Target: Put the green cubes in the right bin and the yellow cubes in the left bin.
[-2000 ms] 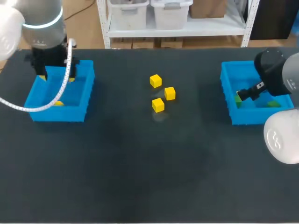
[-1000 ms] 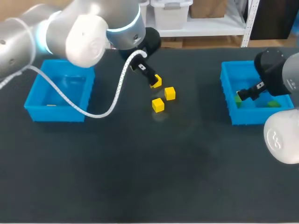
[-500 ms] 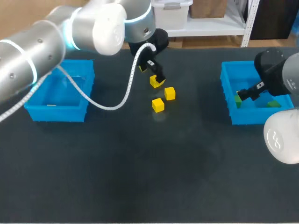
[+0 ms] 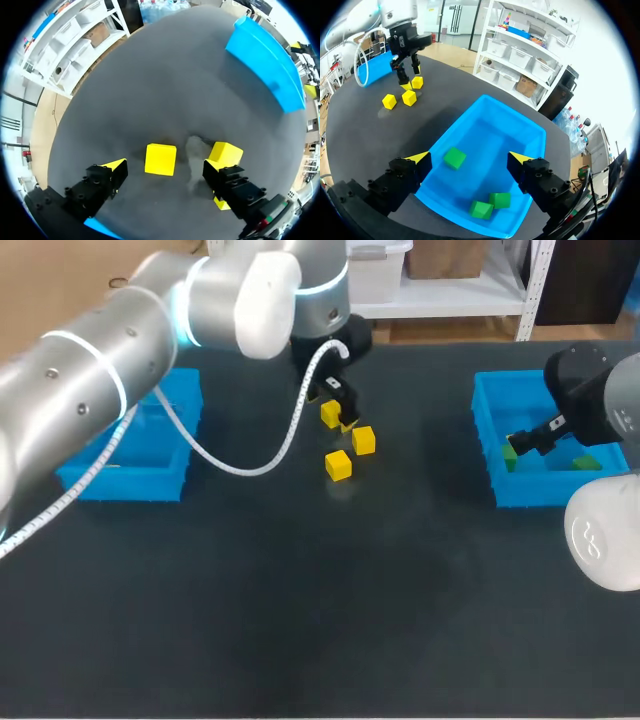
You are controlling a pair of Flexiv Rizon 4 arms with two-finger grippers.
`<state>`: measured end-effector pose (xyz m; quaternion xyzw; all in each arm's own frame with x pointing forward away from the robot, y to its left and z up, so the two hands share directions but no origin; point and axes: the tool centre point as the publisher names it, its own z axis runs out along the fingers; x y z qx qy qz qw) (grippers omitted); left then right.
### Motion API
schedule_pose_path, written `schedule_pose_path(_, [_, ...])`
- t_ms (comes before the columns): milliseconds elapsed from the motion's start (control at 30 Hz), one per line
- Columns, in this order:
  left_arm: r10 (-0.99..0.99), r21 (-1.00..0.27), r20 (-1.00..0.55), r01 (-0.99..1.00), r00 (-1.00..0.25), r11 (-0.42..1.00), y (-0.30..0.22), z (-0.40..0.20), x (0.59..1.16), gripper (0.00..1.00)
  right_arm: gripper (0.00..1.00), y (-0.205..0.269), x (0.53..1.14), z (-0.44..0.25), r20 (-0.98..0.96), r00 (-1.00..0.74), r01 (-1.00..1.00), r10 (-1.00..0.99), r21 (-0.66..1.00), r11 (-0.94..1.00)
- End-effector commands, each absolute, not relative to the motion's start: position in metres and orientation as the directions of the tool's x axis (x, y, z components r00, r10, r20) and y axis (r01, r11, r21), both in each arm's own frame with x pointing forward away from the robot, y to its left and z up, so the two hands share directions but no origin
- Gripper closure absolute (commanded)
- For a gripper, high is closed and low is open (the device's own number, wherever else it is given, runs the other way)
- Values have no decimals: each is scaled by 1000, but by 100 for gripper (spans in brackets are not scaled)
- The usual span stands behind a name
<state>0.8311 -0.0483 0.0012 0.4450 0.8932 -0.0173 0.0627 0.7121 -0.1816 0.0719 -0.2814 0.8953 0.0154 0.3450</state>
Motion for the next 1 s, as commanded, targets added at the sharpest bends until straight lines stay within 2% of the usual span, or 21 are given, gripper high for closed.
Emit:
schedule_pose_path(33, [795, 27, -102, 798, -597, 603, -53, -5, 835, 8, 0, -181, 712, 72, -625, -604, -513, -494, -169, 842])
schedule_pose_path(100, [797, 32, -100, 798, -596, 602, -53, -8, 835, 42, 0, -181, 712, 72, -625, -604, -513, -494, -169, 842])
schedule_pose_path(133, [797, 39, -101, 798, -596, 601, -53, -10, 835, 70, 0, -181, 712, 72, -625, -604, -513, -494, -169, 842])
schedule_pose_path(167, [800, 53, -103, 800, -591, 597, -54, -11, 834, 89, 0, -181, 712, 72, -625, -604, -513, -494, -169, 842])
schedule_pose_path(200, [801, 61, -109, 800, -589, 597, -54, -12, 834, 100, 0, -181, 712, 72, -625, -604, -513, -494, -169, 842])
schedule_pose_path(567, [757, 124, -189, 749, -626, 650, -36, -10, 830, 100, 0, -181, 712, 72, -625, -604, -513, -494, -169, 842])
schedule_pose_path(767, [691, 225, -340, 659, -637, 718, -6, 47, 832, 100, 0, -181, 712, 72, -625, -604, -513, -494, -169, 842])
schedule_pose_path(1000, [509, 284, -500, 423, -701, 861, 79, 127, 817, 100, 0, -181, 712, 72, -625, -604, -513, -494, -169, 842])
